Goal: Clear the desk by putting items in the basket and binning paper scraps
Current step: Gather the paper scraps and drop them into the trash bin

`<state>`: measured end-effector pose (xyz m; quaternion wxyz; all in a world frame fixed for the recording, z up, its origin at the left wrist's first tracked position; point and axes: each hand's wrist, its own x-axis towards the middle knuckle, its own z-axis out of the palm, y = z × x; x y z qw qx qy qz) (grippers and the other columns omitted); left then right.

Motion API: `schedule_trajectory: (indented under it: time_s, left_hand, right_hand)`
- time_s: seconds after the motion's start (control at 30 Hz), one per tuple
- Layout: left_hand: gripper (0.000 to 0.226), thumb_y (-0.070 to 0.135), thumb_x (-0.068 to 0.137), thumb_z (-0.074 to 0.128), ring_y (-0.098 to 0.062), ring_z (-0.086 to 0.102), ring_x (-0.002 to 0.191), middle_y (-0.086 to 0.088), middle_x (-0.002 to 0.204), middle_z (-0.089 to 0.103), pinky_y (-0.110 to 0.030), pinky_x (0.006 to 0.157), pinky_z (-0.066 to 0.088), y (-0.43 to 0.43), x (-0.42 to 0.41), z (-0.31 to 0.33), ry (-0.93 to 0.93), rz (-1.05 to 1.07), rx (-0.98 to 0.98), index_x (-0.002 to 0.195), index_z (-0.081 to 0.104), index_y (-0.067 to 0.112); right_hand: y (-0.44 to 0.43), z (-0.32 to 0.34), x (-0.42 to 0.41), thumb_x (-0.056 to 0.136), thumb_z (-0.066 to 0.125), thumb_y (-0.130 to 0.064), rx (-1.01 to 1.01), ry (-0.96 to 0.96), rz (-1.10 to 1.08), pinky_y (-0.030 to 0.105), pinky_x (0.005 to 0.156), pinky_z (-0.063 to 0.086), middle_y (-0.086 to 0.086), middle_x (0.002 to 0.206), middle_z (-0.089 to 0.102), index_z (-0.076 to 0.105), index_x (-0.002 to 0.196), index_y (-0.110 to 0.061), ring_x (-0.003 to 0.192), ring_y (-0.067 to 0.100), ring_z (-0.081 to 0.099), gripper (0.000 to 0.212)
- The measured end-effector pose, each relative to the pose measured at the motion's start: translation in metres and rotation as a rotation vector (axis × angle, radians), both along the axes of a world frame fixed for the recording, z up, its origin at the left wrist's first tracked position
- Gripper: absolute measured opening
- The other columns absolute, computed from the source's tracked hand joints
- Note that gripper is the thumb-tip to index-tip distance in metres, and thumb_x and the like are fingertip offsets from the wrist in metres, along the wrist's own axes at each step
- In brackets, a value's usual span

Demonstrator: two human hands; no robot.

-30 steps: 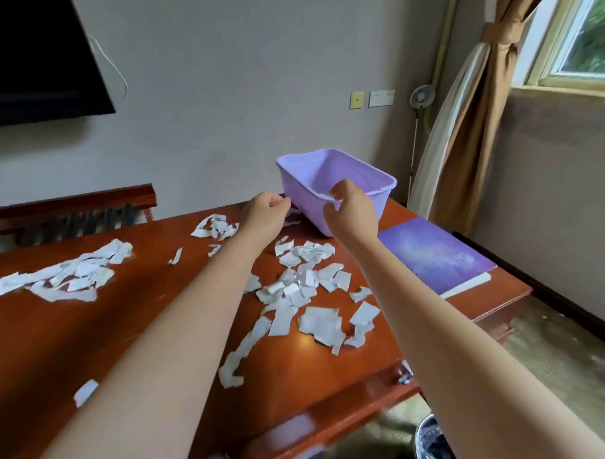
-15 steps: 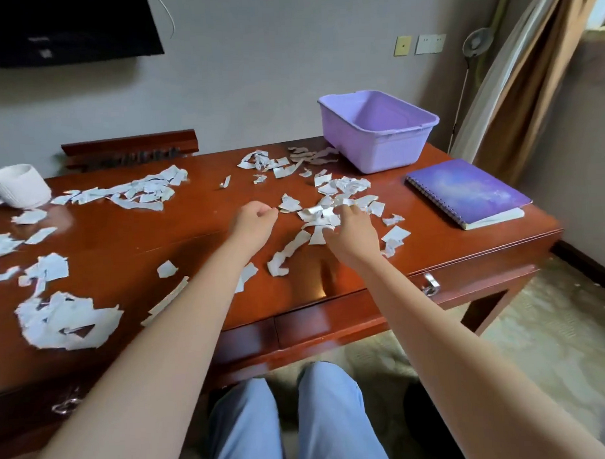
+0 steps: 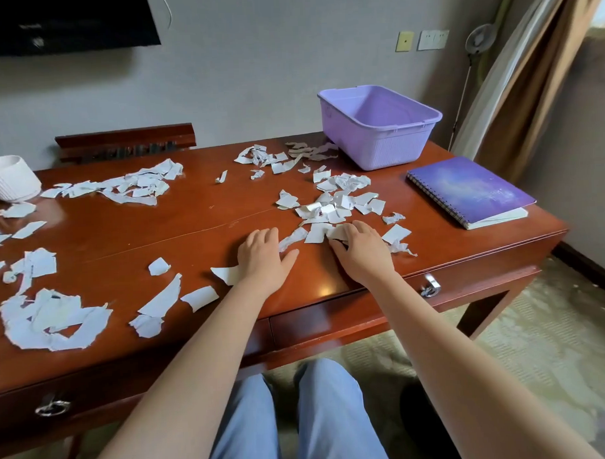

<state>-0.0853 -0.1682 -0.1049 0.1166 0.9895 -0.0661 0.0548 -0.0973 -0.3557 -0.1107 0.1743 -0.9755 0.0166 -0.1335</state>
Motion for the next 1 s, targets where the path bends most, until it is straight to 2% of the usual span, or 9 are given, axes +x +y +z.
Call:
schedule_trajectory:
  time_s: [0.1,0.2,0.33,0.5,0.7,0.77,0.83,0.9,1.0]
  left_hand:
    - [0.057,0.052,0.094,0.038,-0.025,0.035,0.129,-0.005,0.142,0.04,-0.036,0.102,0.036,-0.001,0.007,0.001,-0.042,0.021,0.016,0.138,0.04,0.015]
    - [0.046,0.048,0.094,0.043,-0.024,0.042,0.115,-0.007,0.128,0.046,-0.034,0.092,0.043,-0.002,0.011,0.001,-0.079,0.033,-0.017,0.124,0.051,0.015]
    - [0.029,0.038,0.094,0.049,-0.021,0.051,0.098,-0.009,0.11,0.054,-0.03,0.081,0.049,-0.002,0.013,0.007,-0.077,0.037,-0.108,0.105,0.053,0.011]
    - [0.026,0.032,0.096,0.047,-0.022,0.057,0.094,-0.009,0.104,0.061,-0.031,0.079,0.052,0.0,0.019,0.008,-0.053,0.021,-0.1,0.103,0.056,0.009]
    - [0.029,0.036,0.099,0.039,-0.015,0.055,0.079,-0.005,0.093,0.064,-0.024,0.064,0.046,0.002,0.025,0.007,-0.05,0.026,-0.029,0.097,0.057,0.013]
    - [0.029,0.036,0.099,0.038,-0.013,0.053,0.076,-0.003,0.089,0.062,-0.022,0.062,0.042,0.003,0.026,0.007,-0.047,0.033,-0.026,0.096,0.056,0.013]
    - [0.028,0.036,0.1,0.037,-0.013,0.052,0.074,0.0,0.083,0.057,-0.021,0.061,0.041,0.002,0.025,0.008,-0.052,0.035,-0.031,0.093,0.054,0.015]
    - [0.025,0.035,0.1,0.035,-0.013,0.052,0.071,0.002,0.079,0.053,-0.022,0.059,0.041,0.002,0.022,0.009,-0.063,0.034,-0.041,0.087,0.048,0.017]
    - [0.025,0.035,0.101,0.032,-0.013,0.051,0.065,0.003,0.073,0.051,-0.022,0.053,0.038,0.0,0.018,0.013,-0.104,0.027,-0.034,0.085,0.043,0.019]
  right_hand:
    - [0.0,0.002,0.003,0.095,0.05,-0.037,0.036,-0.027,0.036,0.032,0.086,0.043,0.007,0.123,0.053,0.056,0.123,-0.01,0.117,0.025,0.045,0.039]
    - [0.0,0.003,0.006,0.095,0.053,-0.036,-0.004,-0.052,0.079,0.033,0.085,0.043,0.008,0.115,0.055,0.061,0.117,-0.007,0.109,0.026,0.046,0.037]
    - [-0.002,0.006,0.012,0.092,0.057,-0.039,-0.034,-0.08,0.091,0.038,0.082,0.045,0.01,0.104,0.057,0.062,0.104,-0.005,0.1,0.028,0.049,0.036]
    - [-0.003,0.008,0.023,0.096,0.053,-0.032,-0.041,-0.104,0.125,0.035,0.074,0.041,0.011,0.098,0.06,0.063,0.101,-0.004,0.097,0.028,0.052,0.03]
    - [0.004,0.008,0.035,0.099,0.048,-0.026,-0.092,-0.257,0.141,0.03,0.058,0.031,0.01,0.089,0.061,0.06,0.095,-0.004,0.08,0.029,0.056,0.025]
    - [0.006,0.007,0.037,0.096,0.054,-0.023,-0.081,-0.335,0.125,0.027,0.051,0.028,0.009,0.077,0.061,0.06,0.088,-0.003,0.063,0.029,0.056,0.022]
    - [0.006,0.008,0.037,0.091,0.056,-0.021,-0.055,-0.406,0.088,0.022,0.045,0.024,0.007,0.064,0.057,0.057,0.079,-0.004,0.045,0.025,0.045,0.021]
    - [0.004,0.009,0.034,0.091,0.054,-0.024,0.012,-0.469,0.052,0.021,0.043,0.024,0.006,0.059,0.054,0.055,0.077,-0.005,0.041,0.022,0.035,0.024]
    - [0.0,0.014,0.028,0.096,0.045,-0.03,0.134,-0.526,0.037,0.022,0.045,0.026,0.004,0.06,0.053,0.054,0.078,-0.005,0.045,0.023,0.038,0.032]
